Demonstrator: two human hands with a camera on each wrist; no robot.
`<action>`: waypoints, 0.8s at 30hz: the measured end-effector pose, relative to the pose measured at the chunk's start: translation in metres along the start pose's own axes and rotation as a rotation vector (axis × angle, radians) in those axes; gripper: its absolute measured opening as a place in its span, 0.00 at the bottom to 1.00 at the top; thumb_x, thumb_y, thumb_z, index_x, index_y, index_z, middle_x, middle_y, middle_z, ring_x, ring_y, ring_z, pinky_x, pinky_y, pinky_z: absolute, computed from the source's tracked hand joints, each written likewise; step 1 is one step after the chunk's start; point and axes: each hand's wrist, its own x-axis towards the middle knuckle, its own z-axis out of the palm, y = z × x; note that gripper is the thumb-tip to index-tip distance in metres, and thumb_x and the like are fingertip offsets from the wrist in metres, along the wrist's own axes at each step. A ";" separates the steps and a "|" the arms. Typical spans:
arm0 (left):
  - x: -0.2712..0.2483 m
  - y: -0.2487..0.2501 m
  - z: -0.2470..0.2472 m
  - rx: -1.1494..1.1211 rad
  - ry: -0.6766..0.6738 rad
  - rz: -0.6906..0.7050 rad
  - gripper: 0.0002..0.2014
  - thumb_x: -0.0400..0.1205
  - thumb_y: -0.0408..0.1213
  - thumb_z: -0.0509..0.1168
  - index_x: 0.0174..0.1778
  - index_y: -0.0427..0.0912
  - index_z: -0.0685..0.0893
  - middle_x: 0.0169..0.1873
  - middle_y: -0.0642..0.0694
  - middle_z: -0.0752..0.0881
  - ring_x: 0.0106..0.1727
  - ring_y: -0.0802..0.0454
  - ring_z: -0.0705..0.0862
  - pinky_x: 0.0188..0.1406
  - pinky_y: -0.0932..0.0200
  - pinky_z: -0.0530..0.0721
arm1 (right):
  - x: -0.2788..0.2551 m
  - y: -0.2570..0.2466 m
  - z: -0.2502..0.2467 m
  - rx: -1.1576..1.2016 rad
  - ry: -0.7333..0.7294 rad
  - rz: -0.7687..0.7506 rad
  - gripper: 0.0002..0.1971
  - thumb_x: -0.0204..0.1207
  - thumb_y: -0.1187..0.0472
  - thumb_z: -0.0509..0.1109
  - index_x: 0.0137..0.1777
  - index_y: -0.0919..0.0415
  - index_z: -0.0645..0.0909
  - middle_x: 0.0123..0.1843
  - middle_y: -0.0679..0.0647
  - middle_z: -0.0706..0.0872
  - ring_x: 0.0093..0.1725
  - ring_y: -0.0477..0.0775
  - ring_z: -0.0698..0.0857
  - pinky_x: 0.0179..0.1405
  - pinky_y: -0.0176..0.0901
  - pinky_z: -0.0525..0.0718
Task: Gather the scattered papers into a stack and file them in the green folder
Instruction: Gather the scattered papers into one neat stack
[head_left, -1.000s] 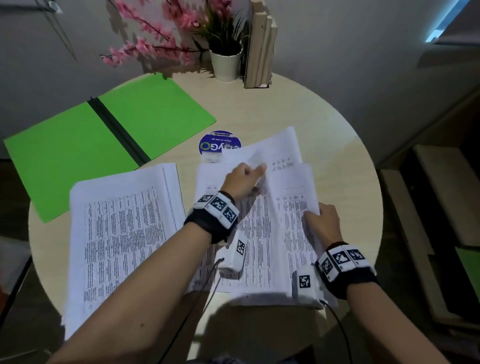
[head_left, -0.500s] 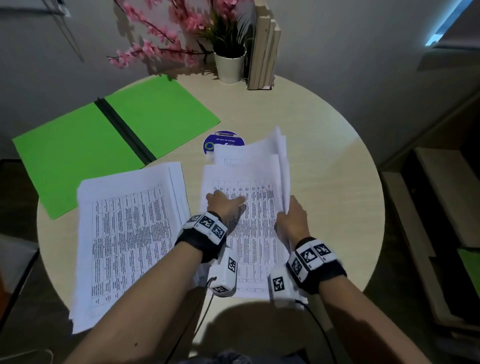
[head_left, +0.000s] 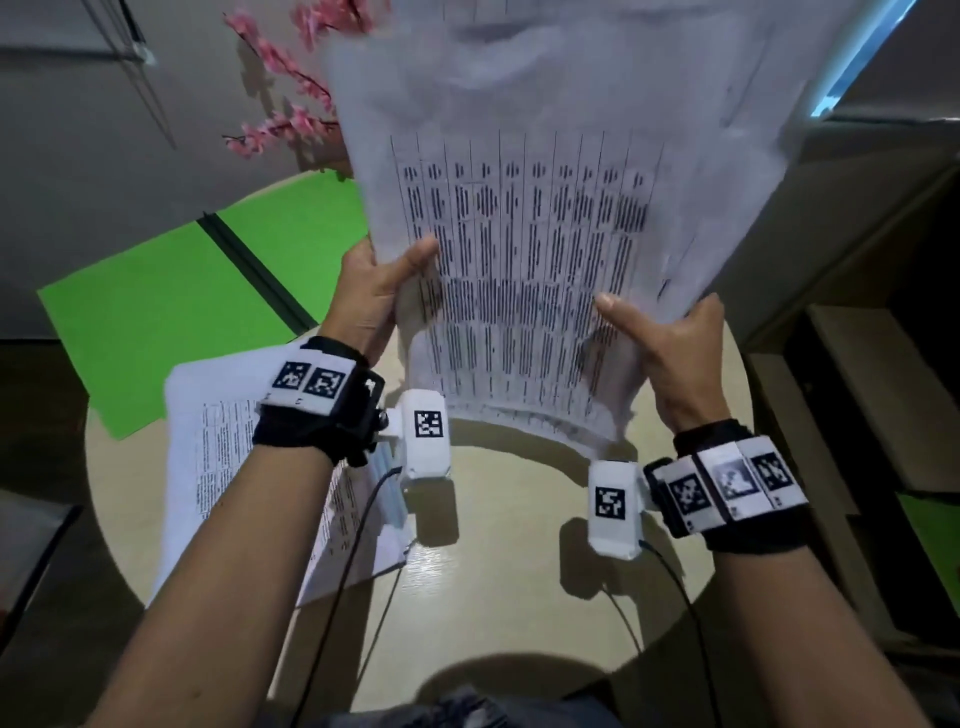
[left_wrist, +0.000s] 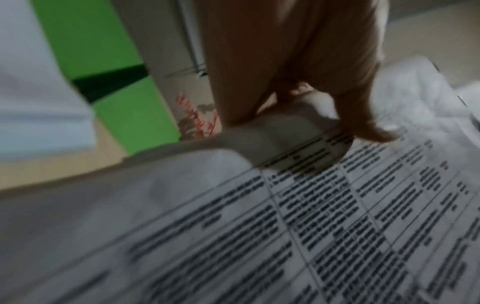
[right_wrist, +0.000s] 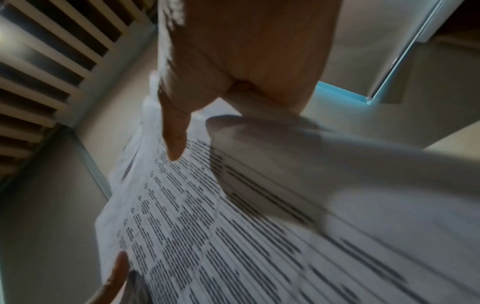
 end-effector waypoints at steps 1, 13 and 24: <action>-0.002 -0.001 -0.005 0.067 0.005 0.017 0.23 0.59 0.48 0.78 0.46 0.44 0.82 0.34 0.53 0.91 0.37 0.57 0.89 0.43 0.59 0.89 | -0.003 0.002 0.002 0.014 0.011 -0.005 0.22 0.64 0.70 0.79 0.59 0.69 0.80 0.42 0.40 0.91 0.45 0.38 0.89 0.44 0.30 0.85; -0.019 -0.018 -0.032 0.357 0.048 -0.079 0.03 0.78 0.31 0.67 0.41 0.44 0.84 0.23 0.58 0.90 0.28 0.66 0.87 0.39 0.66 0.87 | -0.024 0.023 0.039 -0.023 0.097 0.031 0.10 0.73 0.68 0.72 0.44 0.52 0.78 0.41 0.45 0.84 0.35 0.33 0.82 0.39 0.31 0.82; -0.028 0.014 -0.169 0.771 0.572 -0.308 0.21 0.73 0.32 0.60 0.61 0.32 0.83 0.61 0.32 0.85 0.62 0.37 0.84 0.62 0.46 0.81 | -0.071 0.072 0.154 -0.612 -0.590 0.360 0.04 0.73 0.66 0.67 0.43 0.68 0.78 0.39 0.56 0.81 0.37 0.55 0.80 0.27 0.38 0.73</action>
